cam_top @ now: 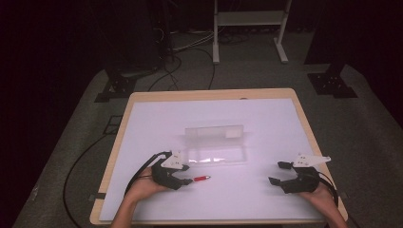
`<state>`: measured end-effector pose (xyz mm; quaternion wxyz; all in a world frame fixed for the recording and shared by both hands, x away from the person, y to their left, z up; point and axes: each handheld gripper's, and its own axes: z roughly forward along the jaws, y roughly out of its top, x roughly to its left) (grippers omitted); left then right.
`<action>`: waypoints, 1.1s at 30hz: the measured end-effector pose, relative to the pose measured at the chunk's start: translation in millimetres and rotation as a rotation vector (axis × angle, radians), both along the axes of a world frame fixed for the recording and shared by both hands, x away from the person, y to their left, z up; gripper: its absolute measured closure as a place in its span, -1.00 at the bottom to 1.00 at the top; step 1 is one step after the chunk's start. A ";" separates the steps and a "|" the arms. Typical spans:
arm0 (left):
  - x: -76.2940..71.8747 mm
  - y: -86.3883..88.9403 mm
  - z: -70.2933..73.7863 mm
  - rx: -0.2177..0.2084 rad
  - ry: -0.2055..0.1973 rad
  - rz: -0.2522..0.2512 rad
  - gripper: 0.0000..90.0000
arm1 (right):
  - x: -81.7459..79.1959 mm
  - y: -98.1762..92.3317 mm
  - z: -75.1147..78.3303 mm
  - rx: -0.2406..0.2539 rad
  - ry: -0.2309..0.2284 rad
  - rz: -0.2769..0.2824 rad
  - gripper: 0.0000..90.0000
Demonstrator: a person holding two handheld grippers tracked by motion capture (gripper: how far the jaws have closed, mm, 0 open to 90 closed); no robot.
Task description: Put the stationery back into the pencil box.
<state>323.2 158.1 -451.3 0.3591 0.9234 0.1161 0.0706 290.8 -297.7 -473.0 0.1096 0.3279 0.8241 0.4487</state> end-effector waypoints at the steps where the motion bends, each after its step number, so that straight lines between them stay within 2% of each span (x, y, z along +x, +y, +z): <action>1: -0.1 -0.5 -0.6 0.004 0.003 -0.002 0.05 | 0.0 0.0 0.0 0.000 0.000 0.000 -0.50; 15: 0.0 -4.0 -5.0 0.043 0.008 -0.030 0.32 | -0.1 0.3 -0.1 -0.001 0.000 0.003 -0.50; 33: -0.3 -4.7 -6.1 0.057 0.025 -0.060 0.53 | -0.4 0.4 0.2 -0.002 -0.001 0.002 -0.50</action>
